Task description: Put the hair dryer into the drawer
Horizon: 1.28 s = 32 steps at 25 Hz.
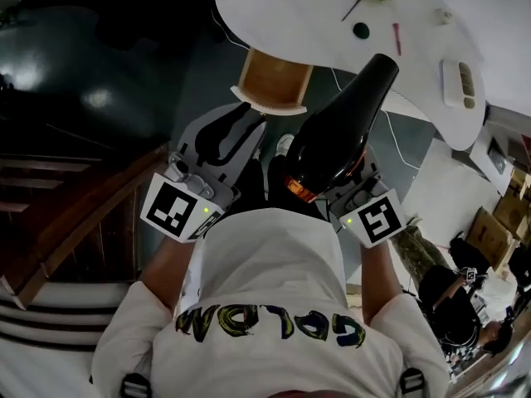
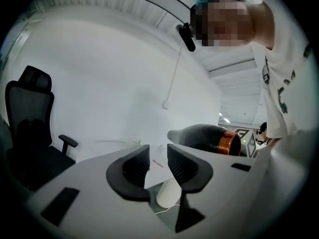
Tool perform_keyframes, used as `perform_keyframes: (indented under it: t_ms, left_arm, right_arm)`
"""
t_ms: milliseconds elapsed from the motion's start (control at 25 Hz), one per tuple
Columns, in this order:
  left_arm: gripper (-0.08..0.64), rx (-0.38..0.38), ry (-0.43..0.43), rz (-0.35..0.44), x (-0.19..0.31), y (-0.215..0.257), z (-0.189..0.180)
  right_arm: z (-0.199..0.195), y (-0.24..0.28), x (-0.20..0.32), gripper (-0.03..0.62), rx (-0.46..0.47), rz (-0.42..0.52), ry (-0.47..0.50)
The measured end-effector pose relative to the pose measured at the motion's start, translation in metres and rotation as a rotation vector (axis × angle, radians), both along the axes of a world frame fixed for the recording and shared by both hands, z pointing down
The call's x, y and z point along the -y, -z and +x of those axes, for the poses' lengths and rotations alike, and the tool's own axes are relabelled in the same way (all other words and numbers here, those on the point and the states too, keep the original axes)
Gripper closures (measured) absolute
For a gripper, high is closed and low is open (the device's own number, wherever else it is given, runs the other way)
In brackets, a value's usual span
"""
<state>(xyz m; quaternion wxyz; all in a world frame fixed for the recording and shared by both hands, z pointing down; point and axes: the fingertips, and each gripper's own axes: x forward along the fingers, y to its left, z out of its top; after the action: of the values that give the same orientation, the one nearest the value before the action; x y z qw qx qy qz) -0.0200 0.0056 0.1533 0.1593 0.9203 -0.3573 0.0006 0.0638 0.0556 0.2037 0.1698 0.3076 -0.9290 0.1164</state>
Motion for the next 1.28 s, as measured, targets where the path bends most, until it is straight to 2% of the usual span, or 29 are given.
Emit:
perform_keyframes:
  t_ms: [320,720,920,1080,1280]
  left_arm:
    - [0.433,0.017,-0.051,-0.091,-0.006,-0.054,0.008]
    - [0.442,0.04,-0.078,-0.201,-0.003,-0.125,0.007]
    - [0.468,0.057,-0.075,-0.235,-0.001,-0.162,0.004]
    - [0.494,0.072,-0.079,-0.236,0.001,-0.185,0.004]
    - [0.528,0.087,-0.081,-0.266,0.023,-0.23,0.001]
  right_arm:
    - [-0.012,-0.068,-0.028,0.35,-0.055,-0.148,0.191]
    - [-0.028,-0.147,-0.05,0.348,-0.077,-0.427,0.418]
    - [-0.031,-0.185,-0.052,0.35,-0.1,-0.549,0.513]
    - [-0.033,-0.211,-0.048,0.35,-0.138,-0.622,0.563]
    - [-0.03,-0.259,-0.021,0.35,-0.189,-0.724,0.569]
